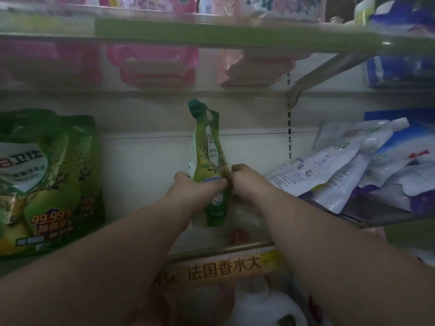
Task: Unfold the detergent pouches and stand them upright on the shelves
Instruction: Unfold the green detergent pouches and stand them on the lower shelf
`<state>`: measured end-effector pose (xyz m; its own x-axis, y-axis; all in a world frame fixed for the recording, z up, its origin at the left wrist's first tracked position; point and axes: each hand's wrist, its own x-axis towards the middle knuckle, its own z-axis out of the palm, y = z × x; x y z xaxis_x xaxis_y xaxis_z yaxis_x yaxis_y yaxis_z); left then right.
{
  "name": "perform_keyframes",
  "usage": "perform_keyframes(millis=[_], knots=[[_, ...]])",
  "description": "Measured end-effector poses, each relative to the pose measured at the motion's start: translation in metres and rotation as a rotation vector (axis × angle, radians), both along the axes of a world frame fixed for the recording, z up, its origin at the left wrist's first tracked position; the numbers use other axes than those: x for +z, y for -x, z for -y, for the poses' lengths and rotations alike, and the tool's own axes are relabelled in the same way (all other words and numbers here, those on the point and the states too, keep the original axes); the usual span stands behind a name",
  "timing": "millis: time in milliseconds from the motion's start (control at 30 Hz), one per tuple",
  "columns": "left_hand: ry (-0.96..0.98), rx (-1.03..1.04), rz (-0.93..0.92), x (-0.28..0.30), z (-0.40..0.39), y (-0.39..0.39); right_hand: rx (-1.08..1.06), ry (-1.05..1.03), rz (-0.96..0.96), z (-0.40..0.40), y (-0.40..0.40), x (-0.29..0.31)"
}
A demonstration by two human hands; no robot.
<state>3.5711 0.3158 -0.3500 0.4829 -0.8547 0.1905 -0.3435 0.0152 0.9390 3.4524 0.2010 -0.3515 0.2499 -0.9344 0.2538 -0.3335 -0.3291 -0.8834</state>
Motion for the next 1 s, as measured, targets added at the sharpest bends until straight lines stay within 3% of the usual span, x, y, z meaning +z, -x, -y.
perform_keyframes(millis=[333,467,600,700,1000], knots=[[0.115,-0.109,0.099,-0.016,0.005,-0.023,0.098,-0.205,0.151,-0.011,-0.007,-0.006],[0.123,-0.138,0.109,-0.019,0.009,-0.031,0.075,-0.183,0.094,-0.014,-0.021,0.019],[0.133,-0.165,0.143,-0.021,0.01,-0.033,-0.003,-0.17,0.172,-0.003,-0.036,0.039],[0.146,-0.185,0.141,-0.022,0.014,-0.034,-0.08,-0.169,0.189,0.015,-0.041,0.03],[0.144,-0.185,0.164,-0.022,0.017,-0.033,-0.013,-0.164,0.167,0.03,-0.022,0.017]])
